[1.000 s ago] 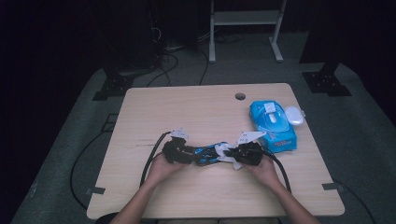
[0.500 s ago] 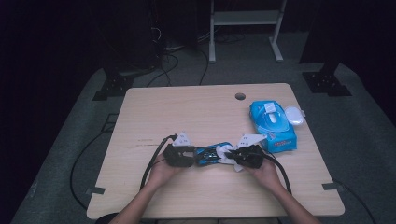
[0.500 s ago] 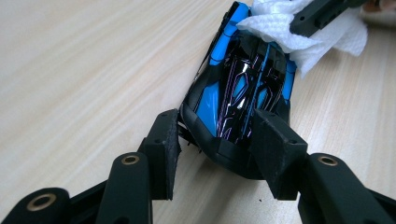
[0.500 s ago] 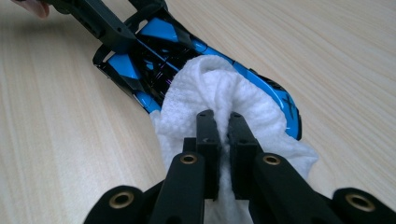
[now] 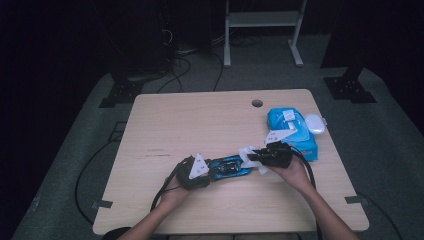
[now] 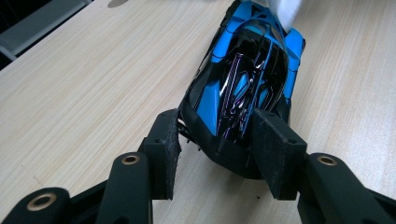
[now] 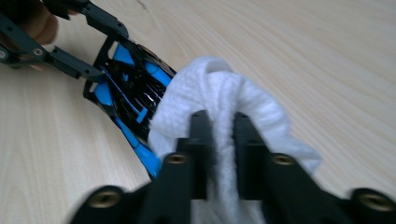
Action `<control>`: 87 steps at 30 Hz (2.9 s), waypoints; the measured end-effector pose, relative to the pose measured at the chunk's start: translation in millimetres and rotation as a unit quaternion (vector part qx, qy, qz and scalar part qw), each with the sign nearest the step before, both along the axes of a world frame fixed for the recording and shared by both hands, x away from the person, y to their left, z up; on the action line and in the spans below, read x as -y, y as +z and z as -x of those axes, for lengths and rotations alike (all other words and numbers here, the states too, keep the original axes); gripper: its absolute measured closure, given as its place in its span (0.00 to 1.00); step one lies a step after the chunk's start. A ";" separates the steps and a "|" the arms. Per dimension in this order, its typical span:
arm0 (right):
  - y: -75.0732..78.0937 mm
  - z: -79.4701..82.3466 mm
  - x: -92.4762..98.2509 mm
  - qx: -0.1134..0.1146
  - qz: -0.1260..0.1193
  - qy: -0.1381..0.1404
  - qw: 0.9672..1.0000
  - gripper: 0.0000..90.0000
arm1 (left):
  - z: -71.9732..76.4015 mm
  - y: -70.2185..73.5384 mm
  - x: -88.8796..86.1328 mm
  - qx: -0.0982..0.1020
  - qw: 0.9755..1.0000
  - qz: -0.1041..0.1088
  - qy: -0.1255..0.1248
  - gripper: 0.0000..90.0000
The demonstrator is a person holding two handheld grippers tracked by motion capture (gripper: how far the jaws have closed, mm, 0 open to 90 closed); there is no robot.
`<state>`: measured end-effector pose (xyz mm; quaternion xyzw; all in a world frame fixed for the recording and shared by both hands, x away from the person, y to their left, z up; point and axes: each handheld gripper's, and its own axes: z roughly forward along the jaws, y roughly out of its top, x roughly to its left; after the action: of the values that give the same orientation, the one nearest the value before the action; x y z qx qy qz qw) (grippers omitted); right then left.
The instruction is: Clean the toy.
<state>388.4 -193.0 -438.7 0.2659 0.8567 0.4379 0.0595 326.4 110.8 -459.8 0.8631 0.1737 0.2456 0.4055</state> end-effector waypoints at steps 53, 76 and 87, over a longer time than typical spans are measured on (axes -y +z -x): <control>-13.8 3.9 2.7 0.030 0.003 0.059 0.998 0.64 | -48.2 -3.7 5.3 -0.165 0.982 0.049 -0.074 0.50; 7.3 14.5 19.9 0.049 0.005 -0.014 0.999 0.67 | -42.7 -2.7 8.6 -0.141 0.985 0.079 -0.052 0.50; 16.5 19.1 -14.6 0.062 0.007 -0.022 0.998 0.92 | -38.8 -2.2 16.1 -0.151 0.982 0.109 -0.036 0.64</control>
<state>369.4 -178.4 -422.2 0.2568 0.8483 0.4462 0.1236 365.2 94.8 -462.0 0.8464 0.2271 0.0774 0.4754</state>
